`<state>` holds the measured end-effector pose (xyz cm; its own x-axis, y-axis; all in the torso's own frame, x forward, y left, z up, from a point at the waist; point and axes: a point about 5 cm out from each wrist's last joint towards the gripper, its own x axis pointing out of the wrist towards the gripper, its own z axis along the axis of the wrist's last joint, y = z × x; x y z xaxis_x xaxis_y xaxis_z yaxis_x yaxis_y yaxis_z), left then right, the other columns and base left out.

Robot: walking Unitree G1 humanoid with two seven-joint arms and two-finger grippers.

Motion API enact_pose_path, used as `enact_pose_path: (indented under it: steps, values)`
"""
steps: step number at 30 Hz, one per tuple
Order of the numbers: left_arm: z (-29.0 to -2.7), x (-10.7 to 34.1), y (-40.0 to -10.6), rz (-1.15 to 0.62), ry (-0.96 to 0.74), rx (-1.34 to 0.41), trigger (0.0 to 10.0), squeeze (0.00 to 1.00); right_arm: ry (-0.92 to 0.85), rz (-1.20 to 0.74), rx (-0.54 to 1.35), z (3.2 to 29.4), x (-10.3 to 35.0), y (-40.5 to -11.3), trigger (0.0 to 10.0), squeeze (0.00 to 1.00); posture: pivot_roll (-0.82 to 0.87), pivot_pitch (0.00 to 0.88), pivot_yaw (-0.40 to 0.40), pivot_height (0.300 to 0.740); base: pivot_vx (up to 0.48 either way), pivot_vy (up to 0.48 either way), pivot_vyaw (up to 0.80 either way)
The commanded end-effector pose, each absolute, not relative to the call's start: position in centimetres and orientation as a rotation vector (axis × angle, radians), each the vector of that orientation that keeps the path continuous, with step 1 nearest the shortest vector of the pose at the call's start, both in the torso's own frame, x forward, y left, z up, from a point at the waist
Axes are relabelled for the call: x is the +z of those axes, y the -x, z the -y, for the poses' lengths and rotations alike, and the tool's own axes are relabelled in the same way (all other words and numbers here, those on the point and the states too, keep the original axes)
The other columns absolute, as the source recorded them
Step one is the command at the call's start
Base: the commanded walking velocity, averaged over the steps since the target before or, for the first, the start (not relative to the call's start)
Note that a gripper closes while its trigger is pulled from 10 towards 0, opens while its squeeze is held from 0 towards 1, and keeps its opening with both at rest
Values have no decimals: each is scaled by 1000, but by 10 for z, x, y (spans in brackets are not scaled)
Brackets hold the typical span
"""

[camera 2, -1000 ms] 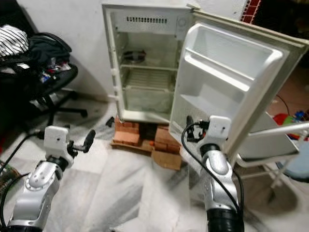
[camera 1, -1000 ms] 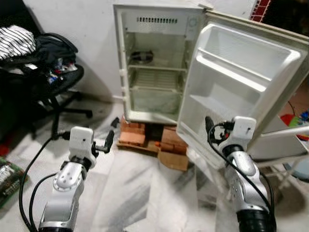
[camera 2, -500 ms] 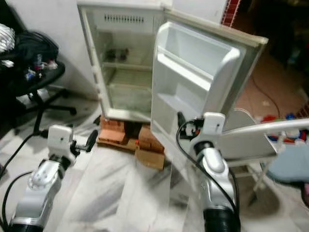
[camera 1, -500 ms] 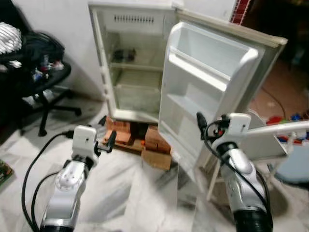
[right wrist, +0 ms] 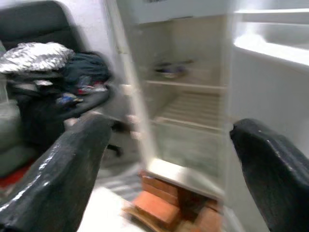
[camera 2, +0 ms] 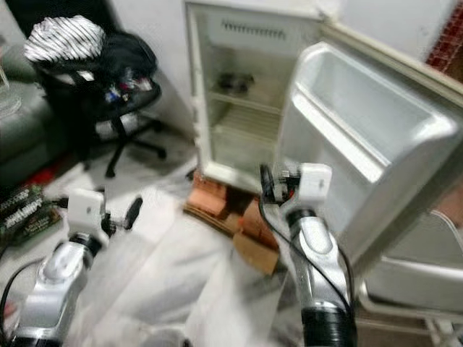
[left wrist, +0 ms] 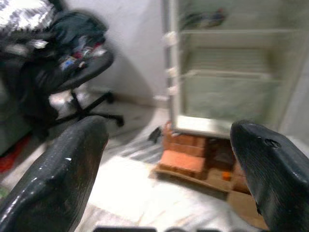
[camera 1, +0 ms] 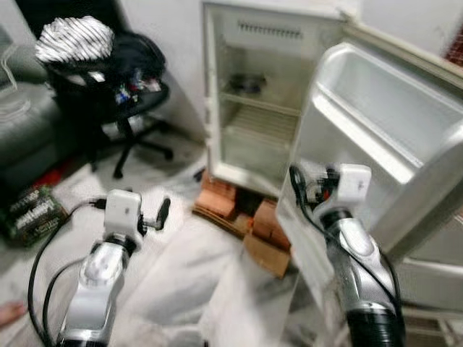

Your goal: Restocking fridge

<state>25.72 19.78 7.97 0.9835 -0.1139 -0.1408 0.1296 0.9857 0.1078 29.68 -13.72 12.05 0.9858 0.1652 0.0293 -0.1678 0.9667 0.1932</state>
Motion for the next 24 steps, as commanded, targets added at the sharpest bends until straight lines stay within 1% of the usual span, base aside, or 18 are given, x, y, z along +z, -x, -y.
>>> enact_pose_path:
  steps: [1,3,9,10,11,12,14,16,20,24]
  values:
    - [-186,86,-261,-104,-74,-168,10000,0,-185,-4,134,150,115,-293,10000,0,73,0,-22,740,0,0,0]
    - [-185,87,-261,-100,-84,-174,10000,0,-188,-12,139,150,113,-292,10000,0,73,0,-22,740,0,0,0]
    - [-186,86,-259,-100,-102,-173,10000,0,-235,-55,266,145,105,-281,10000,0,76,0,-24,740,0,0,0]
    - [-186,86,-259,-100,-98,-175,10000,0,-244,-68,299,144,104,-279,10000,0,75,0,-23,740,0,0,0]
    - [-185,86,-259,-103,-94,-175,10000,0,-264,-106,379,141,101,-274,10000,0,74,0,-23,740,0,0,0]
    - [-185,86,-259,-103,-94,-175,10000,0,-264,-106,379,141,101,-274,10000,0,74,0,-23,740,0,0,0]
    - [-183,85,-260,-114,-98,-174,10000,0,-268,-143,461,140,99,-270,10000,0,72,0,-21,740,0,0,0]
    - [-182,83,-260,-135,-101,-160,10000,0,-248,-159,497,142,99,-268,10000,0,71,0,-21,740,0,-322,0]
    - [-182,83,-260,-135,-92,-161,10000,0,-226,-175,510,148,98,-267,10000,0,73,0,-20,740,-353,-324,0]
    - [-182,83,-260,-132,-95,-160,10000,0,-219,-189,535,145,97,-266,10000,0,76,0,-20,740,-350,-329,0]
